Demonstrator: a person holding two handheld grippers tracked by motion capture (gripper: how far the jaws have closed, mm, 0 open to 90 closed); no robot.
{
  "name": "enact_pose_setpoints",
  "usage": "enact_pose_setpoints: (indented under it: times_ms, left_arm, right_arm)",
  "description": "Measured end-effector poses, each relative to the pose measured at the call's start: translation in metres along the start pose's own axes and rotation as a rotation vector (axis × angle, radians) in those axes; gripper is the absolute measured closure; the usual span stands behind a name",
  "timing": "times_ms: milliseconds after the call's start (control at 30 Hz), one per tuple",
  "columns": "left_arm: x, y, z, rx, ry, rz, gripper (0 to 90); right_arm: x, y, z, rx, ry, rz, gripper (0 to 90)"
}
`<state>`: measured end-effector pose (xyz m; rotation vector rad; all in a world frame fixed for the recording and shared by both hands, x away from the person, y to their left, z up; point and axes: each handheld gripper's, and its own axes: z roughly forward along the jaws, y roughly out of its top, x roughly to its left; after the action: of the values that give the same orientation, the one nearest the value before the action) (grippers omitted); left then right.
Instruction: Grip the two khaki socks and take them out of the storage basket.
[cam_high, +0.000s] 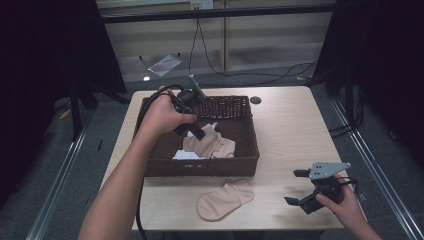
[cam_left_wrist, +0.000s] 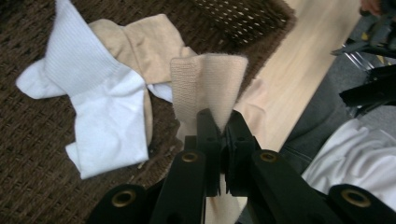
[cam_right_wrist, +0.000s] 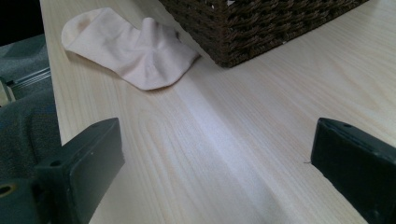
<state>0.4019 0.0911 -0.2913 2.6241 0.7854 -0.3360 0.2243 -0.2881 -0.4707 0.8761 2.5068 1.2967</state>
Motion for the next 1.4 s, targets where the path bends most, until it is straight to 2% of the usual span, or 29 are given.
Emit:
enact_pose_setpoints:
  times_ms: [133, 200, 267, 467, 567, 600, 633, 667, 700, 733, 767, 800, 867, 933, 1067, 1133, 1333, 1400]
  left_arm:
    - [-0.008, -0.001, -0.005, -0.010, -0.027, 0.017, 87.2]
    - [-0.018, -0.003, -0.011, -0.020, -0.052, 0.037, 87.2]
    - [-0.023, -0.004, -0.011, -0.019, -0.055, 0.053, 87.2]
    - [-0.049, -0.009, -0.004, -0.017, -0.083, 0.129, 87.1]
    - [-0.053, -0.010, 0.002, -0.020, -0.095, 0.142, 85.9]
    - [-0.055, -0.012, 0.010, -0.043, -0.091, 0.152, 78.6]
    - [-0.055, -0.012, 0.010, -0.043, -0.091, 0.152, 69.1]
    - [-0.053, -0.012, 0.016, -0.040, -0.105, 0.148, 61.8]
    - [-0.053, -0.012, 0.016, -0.040, -0.105, 0.148, 56.2]
    - [-0.053, -0.013, 0.021, -0.051, -0.101, 0.148, 56.2]
    - [-0.052, -0.013, 0.023, -0.057, -0.091, 0.151, 42.1]
    - [-0.051, -0.014, 0.028, -0.056, -0.054, 0.160, 30.6]
    - [-0.051, -0.014, 0.030, -0.044, -0.039, 0.170, 28.5]
    - [-0.052, -0.017, 0.035, -0.051, 0.011, 0.177, 17.8]
    - [-0.051, -0.021, 0.041, -0.061, 0.025, 0.194, 13.2]
    - [-0.050, -0.026, 0.047, -0.074, 0.049, 0.199, 11.7]
    - [-0.050, -0.036, 0.062, -0.069, 0.067, 0.216, 10.8]
    - [-0.051, -0.042, 0.071, -0.082, 0.068, 0.232, 10.5]
  right_arm:
    - [0.000, 0.000, 0.000, 0.001, 0.001, 0.001, 2.3]
    - [0.000, 0.000, 0.000, -0.001, 0.001, 0.000, 2.3]
    - [0.000, 0.000, 0.000, 0.001, 0.002, 0.001, 2.3]
    - [0.000, 0.002, 0.002, 0.003, 0.004, -0.003, 2.3]
    - [0.000, 0.002, 0.003, 0.003, 0.005, -0.004, 2.3]
    - [0.000, 0.002, 0.003, 0.003, 0.004, -0.005, 2.3]
    - [0.000, 0.002, 0.003, 0.002, 0.005, -0.005, 2.3]
    - [0.000, 0.002, 0.003, 0.004, 0.002, -0.001, 2.3]
    - [0.000, 0.002, 0.003, 0.004, 0.002, -0.001, 2.3]
    - [0.000, 0.001, 0.003, 0.008, 0.000, -0.004, 2.3]
    - [0.001, 0.001, 0.002, 0.012, 0.004, -0.002, 2.3]
    - [0.001, 0.001, 0.002, 0.000, 0.008, -0.005, 2.3]
    - [0.001, 0.001, 0.001, -0.004, 0.006, -0.002, 2.3]
    - [0.000, 0.001, 0.000, -0.002, -0.001, -0.001, 2.3]
    - [0.000, 0.001, 0.001, 0.001, 0.006, -0.004, 2.3]
    - [0.000, 0.001, 0.001, 0.004, 0.003, -0.002, 2.3]
    - [0.000, 0.001, 0.001, 0.004, 0.003, -0.003, 2.3]
    - [0.000, 0.001, 0.001, 0.003, 0.004, 0.000, 2.3]
